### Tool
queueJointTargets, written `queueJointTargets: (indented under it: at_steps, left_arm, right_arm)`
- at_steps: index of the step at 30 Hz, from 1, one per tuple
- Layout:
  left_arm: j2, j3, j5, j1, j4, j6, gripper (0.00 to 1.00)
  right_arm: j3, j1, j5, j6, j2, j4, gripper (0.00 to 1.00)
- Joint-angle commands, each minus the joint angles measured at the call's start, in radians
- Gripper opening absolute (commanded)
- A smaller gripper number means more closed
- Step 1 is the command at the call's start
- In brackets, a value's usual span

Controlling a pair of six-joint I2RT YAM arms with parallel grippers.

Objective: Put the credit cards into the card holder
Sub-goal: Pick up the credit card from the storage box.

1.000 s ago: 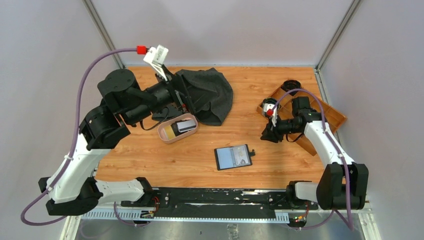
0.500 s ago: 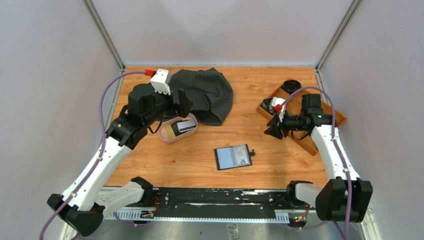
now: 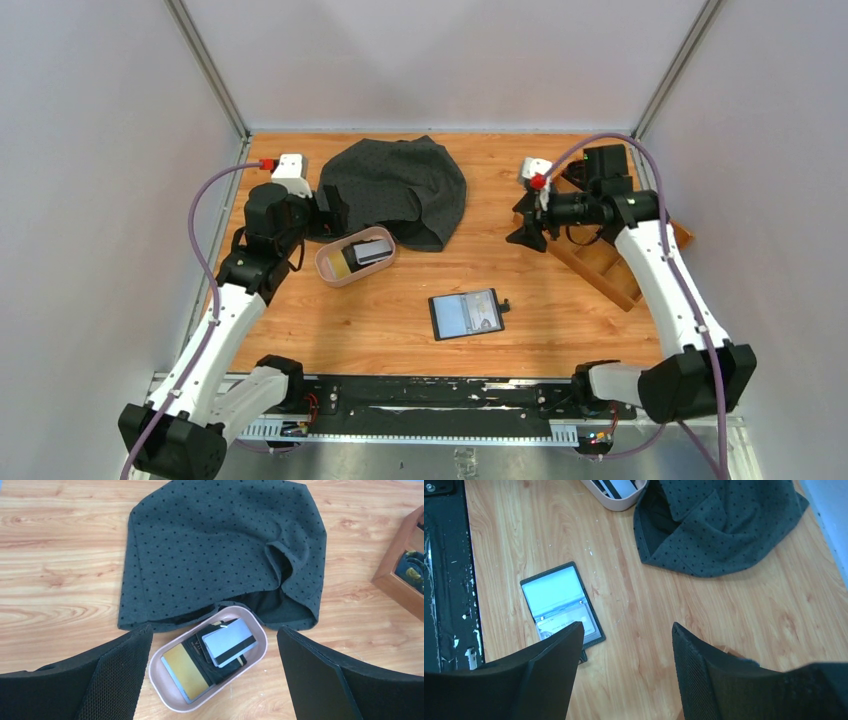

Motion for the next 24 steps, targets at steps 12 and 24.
queueJointTargets:
  at_steps: [12, 24]
  left_arm:
    - [-0.002, 0.007, -0.123, 0.017, -0.041, 0.13, 1.0]
    - [0.005, -0.005, -0.222, 0.017, -0.048, 0.14, 1.0]
  right_arm:
    - [0.366, 0.352, 0.277, 0.146, 0.317, -0.08, 0.67]
    - [0.513, 0.513, 0.284, 0.3, 0.555, -0.051, 0.66]
